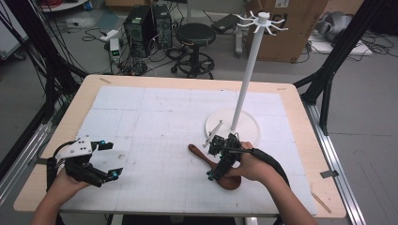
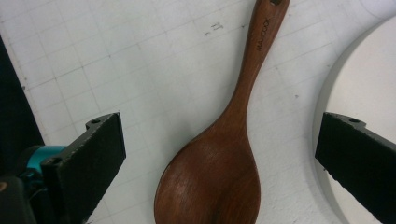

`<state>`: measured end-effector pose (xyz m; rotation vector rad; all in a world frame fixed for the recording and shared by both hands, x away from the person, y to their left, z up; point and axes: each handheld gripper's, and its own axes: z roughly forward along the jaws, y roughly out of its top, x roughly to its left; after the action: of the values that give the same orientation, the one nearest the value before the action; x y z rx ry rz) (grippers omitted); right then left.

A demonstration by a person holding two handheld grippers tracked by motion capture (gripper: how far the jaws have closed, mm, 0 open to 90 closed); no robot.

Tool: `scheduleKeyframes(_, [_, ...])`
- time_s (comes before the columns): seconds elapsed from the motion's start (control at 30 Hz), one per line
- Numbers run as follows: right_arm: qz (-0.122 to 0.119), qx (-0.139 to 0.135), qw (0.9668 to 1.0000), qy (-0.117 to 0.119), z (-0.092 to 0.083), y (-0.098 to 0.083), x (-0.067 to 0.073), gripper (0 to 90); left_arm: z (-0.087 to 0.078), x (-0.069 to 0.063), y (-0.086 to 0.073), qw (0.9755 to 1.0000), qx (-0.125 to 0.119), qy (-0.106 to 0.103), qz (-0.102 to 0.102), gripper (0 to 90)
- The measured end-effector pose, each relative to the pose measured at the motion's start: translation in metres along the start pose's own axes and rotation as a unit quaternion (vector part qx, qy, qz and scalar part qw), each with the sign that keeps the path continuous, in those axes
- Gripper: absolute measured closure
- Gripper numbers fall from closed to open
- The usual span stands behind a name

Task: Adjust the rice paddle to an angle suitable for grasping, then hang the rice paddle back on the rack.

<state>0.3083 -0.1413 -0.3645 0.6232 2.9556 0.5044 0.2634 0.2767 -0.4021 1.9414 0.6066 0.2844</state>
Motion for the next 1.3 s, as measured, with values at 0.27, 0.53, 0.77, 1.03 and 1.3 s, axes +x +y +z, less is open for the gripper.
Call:
scheduleKeyframes(0.27, [0.023, -0.001, 0.9997, 0.001, 0.0, 0.0, -0.006, 0.6, 0.002, -0.001, 0.001, 1.0, 0.003, 0.0, -0.001, 1.7])
scheduleKeyframes(0.53, [0.035, -0.001, 0.9993, -0.014, -0.002, 0.002, -0.011, 0.8, 0.005, 0.001, 0.003, 1.0, 0.002, 0.005, -0.004, 1.7])
scheduleKeyframes(0.77, [0.044, 0.015, 0.9984, -0.031, 0.002, 0.007, -0.017, 1.5, 0.008, 0.002, 0.003, 0.9999, 0.007, 0.011, -0.007, 1.7])
scheduleKeyframes(1.03, [0.05, 0.045, 0.9971, -0.035, 0.014, 0.018, -0.019, 4.1, 0.009, 0.001, 0.003, 0.9999, 0.012, 0.008, -0.003, 1.7])
scheduleKeyframes(1.3, [0.058, 0.074, 0.9952, -0.03, 0.03, 0.032, -0.016, 8.7, 0.008, 0.0, 0.004, 0.9999, 0.013, 0.01, 0.0, 1.7])
